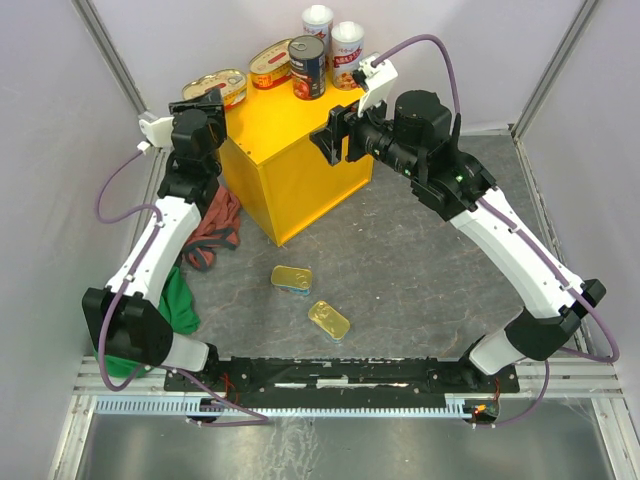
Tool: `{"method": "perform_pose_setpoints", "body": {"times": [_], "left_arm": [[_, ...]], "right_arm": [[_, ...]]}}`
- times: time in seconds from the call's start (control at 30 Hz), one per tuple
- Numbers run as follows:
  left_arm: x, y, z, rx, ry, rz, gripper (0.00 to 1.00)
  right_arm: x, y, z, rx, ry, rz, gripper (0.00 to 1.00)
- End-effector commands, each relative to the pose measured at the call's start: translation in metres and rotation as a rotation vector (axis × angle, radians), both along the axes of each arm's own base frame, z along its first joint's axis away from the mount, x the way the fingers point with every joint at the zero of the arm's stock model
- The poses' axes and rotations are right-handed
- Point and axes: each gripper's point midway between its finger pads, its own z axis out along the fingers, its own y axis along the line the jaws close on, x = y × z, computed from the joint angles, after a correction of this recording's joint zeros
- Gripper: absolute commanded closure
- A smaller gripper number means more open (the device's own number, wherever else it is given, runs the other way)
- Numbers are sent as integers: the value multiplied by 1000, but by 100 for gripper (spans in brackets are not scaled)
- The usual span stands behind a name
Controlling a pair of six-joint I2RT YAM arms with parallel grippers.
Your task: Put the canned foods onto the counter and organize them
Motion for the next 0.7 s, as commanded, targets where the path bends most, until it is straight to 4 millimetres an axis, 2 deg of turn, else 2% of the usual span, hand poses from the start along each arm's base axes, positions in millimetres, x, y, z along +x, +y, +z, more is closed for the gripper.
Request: {"method": "perform_pose_setpoints", "body": {"times": [0.0,0.13,0.33,0.67], "left_arm": [[-17,-4,50,-170,-173,-45,52],[-17,-8,45,-197,-161,-64,48],[-14,-15,38,-197,-126,-100,35],[-23,-14,38,-146,-87,-112,33]], "right_arm": [[-11,-9,32,71,-58,6,28],[-11,-9,31,72,-57,5,28],[-12,-11,31,72,-58,1,28],[-14,-13,34,74,-64,2,28]]}}
